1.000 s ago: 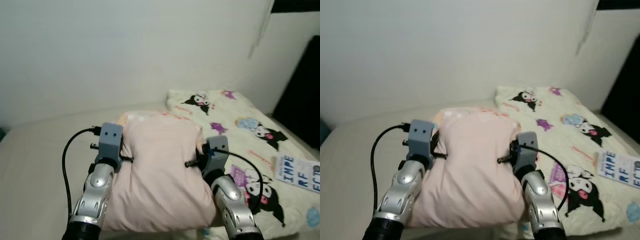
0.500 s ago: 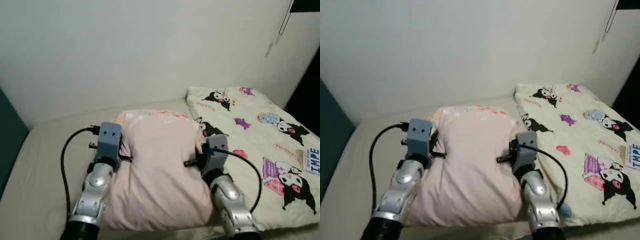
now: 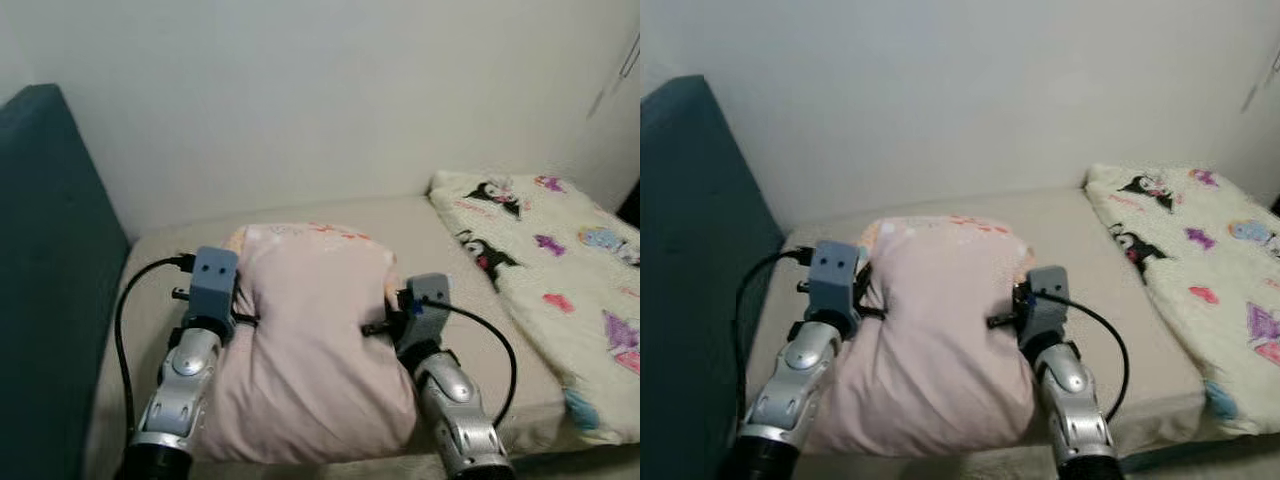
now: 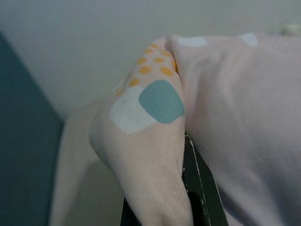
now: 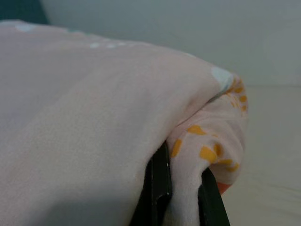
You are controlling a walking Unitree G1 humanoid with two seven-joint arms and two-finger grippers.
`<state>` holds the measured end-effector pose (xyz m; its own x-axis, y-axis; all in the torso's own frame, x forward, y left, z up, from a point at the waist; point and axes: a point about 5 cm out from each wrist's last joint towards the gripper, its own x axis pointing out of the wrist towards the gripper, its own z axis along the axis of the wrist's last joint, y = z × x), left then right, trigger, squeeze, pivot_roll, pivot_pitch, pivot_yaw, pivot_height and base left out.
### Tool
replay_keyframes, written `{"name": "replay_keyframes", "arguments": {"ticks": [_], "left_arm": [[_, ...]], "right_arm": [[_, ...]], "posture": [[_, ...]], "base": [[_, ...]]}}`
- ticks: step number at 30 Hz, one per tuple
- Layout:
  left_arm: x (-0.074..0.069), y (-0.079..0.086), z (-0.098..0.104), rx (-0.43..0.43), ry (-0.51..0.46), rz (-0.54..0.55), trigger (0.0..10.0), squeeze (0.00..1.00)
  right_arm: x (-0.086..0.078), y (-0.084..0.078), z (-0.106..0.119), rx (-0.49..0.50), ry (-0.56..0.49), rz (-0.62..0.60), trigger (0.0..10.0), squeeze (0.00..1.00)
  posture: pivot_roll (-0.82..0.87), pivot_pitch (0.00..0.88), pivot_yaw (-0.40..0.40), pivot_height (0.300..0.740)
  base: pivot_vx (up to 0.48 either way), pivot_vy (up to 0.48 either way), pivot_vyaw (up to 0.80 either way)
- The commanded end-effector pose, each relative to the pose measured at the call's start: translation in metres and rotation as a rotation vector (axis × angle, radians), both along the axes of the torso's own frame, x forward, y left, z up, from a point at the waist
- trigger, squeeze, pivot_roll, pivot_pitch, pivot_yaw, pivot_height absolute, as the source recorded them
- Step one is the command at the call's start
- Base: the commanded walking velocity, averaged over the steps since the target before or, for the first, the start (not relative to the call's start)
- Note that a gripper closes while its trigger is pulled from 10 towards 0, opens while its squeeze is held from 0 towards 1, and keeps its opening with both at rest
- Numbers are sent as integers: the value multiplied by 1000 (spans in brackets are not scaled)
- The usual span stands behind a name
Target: Clean up the room
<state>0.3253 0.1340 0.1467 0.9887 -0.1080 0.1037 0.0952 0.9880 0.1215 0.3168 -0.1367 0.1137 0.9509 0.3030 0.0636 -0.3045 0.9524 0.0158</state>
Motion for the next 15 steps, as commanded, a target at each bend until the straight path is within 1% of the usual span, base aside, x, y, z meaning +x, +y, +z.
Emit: {"name": "replay_keyframes", "arguments": {"ticks": [1, 5, 8, 9, 15], "left_arm": [[-1, -10, 11, 6, -52, -45, 10000, 0], [-2, -11, 11, 19, -59, -43, 10000, 0], [-2, -13, 10, 11, -55, -53, 10000, 0], [-3, -14, 10, 0, -54, -58, 10000, 0], [-5, -18, 9, 3, -56, -79, 10000, 0]], "right_arm": [[2, 11, 13, 11, -70, 44, 10000, 0], [2, 10, 12, 15, -71, 41, 10000, 0], [1, 9, 12, 17, -71, 38, 10000, 0], [1, 9, 12, 17, -71, 37, 10000, 0], [1, 9, 11, 20, -69, 34, 10000, 0]], "posture": [[-20, 41, 5, 740], [-19, 38, 6, 740], [-18, 38, 7, 740], [-17, 38, 7, 740], [-17, 35, 9, 740]], "base": [[0, -480, 0], [0, -480, 0], [0, -480, 0], [0, 0, 0], [0, 0, 0]]}}
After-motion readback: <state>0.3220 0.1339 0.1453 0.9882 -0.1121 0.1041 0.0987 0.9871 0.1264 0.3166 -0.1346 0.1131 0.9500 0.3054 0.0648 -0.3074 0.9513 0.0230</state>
